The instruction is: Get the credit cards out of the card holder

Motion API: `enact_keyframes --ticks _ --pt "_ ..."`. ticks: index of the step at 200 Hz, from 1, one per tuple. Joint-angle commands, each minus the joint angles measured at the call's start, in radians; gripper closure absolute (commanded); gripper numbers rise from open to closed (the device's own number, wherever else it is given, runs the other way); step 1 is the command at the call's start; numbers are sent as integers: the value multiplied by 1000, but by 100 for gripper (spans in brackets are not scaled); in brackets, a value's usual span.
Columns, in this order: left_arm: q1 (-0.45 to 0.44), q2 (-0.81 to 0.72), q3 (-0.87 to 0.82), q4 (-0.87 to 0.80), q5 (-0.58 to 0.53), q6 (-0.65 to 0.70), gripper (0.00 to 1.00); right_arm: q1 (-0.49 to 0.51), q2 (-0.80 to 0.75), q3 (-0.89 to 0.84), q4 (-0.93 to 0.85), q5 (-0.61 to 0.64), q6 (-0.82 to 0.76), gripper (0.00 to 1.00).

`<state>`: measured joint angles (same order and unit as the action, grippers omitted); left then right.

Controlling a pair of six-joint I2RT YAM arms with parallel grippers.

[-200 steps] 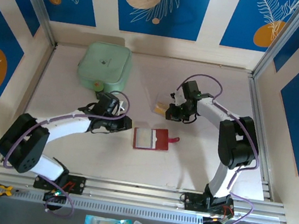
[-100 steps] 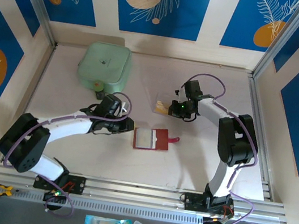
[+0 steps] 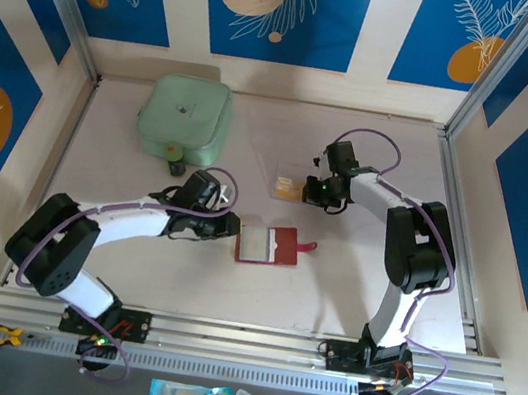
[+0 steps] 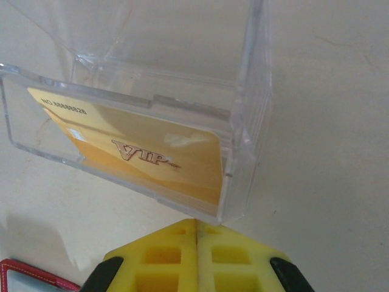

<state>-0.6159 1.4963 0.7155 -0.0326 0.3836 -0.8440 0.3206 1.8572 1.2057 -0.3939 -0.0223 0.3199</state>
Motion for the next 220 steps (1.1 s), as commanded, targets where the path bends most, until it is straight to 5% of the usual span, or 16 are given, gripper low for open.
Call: enact_keyframes --ticks 1,38,120,220 --pt "-15 28 24 29 26 -17 79 5 -28 -12 29 17 11 96" --pt "-30 60 26 45 37 -21 80 40 -142 -75 39 20 53 96" --pt "-45 109 38 4 14 -18 90 137 -265 -235 36 -299 310 95" --pt "-45 146 32 -25 3 -12 91 286 -191 -296 155 -382 430 69"
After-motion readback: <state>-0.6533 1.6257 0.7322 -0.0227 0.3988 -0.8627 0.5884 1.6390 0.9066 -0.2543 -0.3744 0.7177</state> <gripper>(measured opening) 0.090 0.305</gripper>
